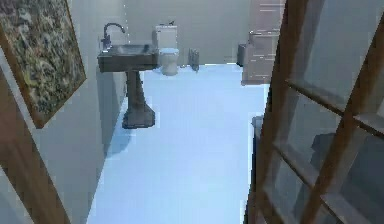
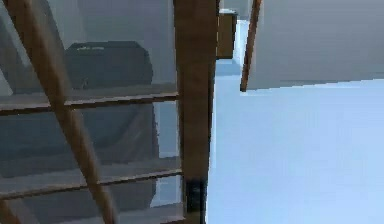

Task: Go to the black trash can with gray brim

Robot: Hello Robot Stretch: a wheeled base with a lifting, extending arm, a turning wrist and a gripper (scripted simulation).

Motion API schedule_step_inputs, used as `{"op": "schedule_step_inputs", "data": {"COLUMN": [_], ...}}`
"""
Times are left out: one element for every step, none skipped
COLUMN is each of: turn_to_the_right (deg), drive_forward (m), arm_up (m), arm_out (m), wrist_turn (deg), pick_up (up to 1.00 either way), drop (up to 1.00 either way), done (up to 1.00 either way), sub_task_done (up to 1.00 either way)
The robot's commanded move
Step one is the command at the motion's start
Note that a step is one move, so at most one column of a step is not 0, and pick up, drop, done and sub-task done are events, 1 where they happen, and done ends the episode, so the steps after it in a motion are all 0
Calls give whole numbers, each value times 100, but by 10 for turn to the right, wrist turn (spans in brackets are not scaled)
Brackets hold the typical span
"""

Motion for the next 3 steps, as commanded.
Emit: {"op": "schedule_step_inputs", "data": {"turn_to_the_right": [0,450,0], "drive_forward": [50,0,0], "arm_up": [0,0,0], "arm_out": [0,0,0], "wrist_turn": [0,0,0], "pick_up": [0,0,0], "drop": [0,0,0], "done": [0,0,100], "sub_task_done": [0,0,0]}}
